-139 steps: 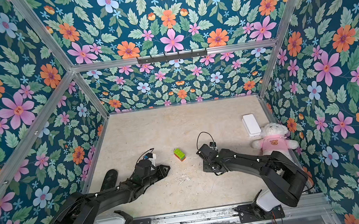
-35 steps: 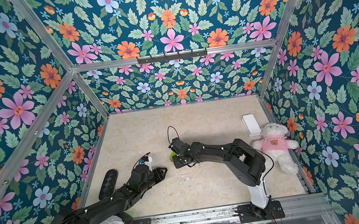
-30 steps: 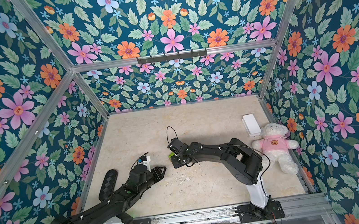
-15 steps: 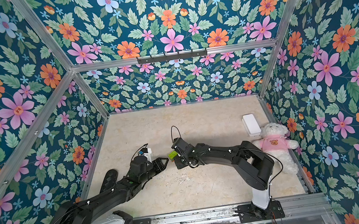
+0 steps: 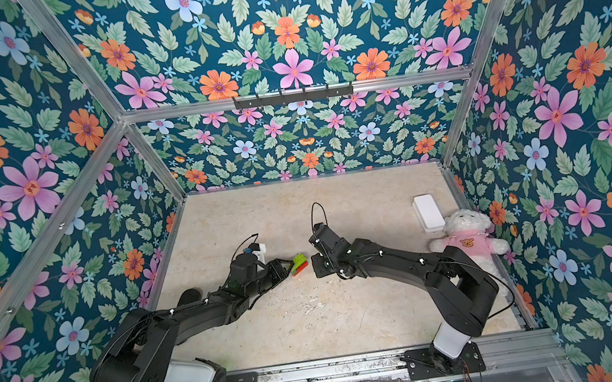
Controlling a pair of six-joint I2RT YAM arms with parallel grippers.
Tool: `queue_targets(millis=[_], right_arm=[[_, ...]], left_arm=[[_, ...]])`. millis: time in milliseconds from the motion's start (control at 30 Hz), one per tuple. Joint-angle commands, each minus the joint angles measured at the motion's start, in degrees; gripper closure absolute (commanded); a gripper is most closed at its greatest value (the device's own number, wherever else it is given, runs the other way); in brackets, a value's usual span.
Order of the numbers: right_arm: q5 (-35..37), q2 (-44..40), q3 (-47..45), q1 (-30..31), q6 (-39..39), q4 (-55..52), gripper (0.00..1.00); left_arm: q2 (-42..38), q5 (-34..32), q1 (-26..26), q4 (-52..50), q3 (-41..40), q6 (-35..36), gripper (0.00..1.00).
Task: Assemble the number 5 with lego
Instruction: Adjust the lego brick at the center of the board.
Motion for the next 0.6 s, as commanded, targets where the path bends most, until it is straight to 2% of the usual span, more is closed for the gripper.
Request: queue_targets(millis=[0, 567], right_arm=[[1.2, 0.4, 1.4, -0.4, -1.4, -1.3, 0.94], [1.6, 6.6, 10.4, -1.0, -5.8, -5.9, 0.94]], left_arm=[[0.1, -1.0, 0.0, -0.6, 0.4, 0.7, 0.52], [3.4, -0.9, 0.1, 1.9, -1.2, 0.9, 0.68]])
